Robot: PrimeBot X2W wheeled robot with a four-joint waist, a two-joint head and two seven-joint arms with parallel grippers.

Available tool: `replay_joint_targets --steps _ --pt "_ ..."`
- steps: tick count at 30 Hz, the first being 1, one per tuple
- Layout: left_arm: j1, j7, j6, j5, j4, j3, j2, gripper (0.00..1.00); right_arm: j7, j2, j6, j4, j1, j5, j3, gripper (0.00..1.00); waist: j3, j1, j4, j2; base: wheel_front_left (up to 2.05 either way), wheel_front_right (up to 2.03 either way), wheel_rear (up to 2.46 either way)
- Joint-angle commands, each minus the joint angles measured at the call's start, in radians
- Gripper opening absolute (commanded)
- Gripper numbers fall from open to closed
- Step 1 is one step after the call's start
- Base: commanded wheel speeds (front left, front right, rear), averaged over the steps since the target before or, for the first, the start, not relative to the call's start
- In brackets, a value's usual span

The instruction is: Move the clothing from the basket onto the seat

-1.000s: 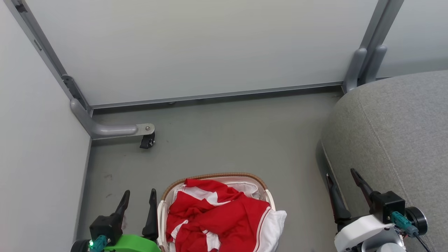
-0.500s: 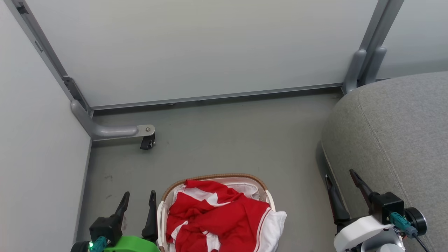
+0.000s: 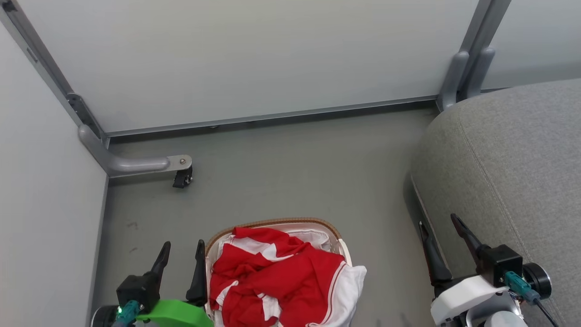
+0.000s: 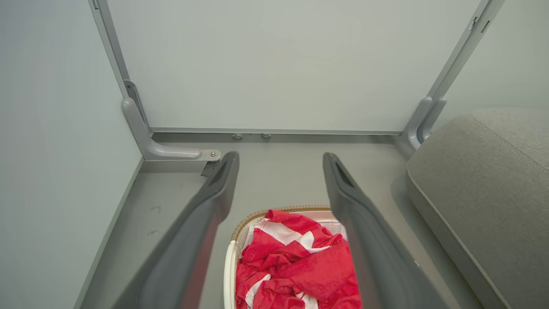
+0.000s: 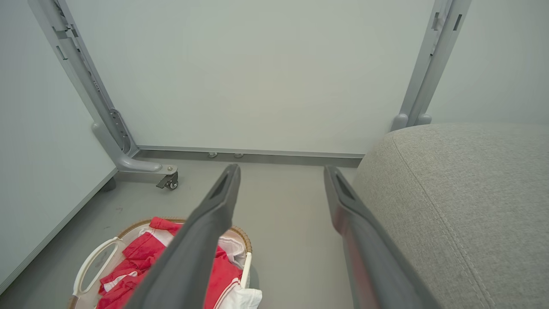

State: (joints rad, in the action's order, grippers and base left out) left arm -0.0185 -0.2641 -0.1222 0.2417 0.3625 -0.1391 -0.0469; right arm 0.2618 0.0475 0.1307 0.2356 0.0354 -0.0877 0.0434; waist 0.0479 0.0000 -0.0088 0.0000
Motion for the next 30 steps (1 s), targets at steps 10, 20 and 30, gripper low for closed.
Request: replay_joint_targets --steps 10,20,30 --pt "-0.209 0.0 -0.008 -0.051 0.075 -0.089 -0.006 1.0 0.005 0.005 0.0 -0.049 0.131 0.0 -0.003 1.0 0.262 0.0 -0.084 0.0 0.0 0.0 0.0" --pt "-0.478 0.0 -0.009 -0.123 0.37 -0.246 -0.054 1.0 0.004 0.004 0.0 -0.096 0.296 -0.047 0.018 1.0 0.539 0.0 -0.17 0.0 0.0 0.0 0.0" --pt "-0.7 0.0 -0.009 -0.164 0.649 -0.362 -0.12 1.0 0.004 0.003 0.0 -0.128 0.39 -0.121 0.052 1.0 0.727 0.0 -0.256 0.0 0.0 0.0 0.0"
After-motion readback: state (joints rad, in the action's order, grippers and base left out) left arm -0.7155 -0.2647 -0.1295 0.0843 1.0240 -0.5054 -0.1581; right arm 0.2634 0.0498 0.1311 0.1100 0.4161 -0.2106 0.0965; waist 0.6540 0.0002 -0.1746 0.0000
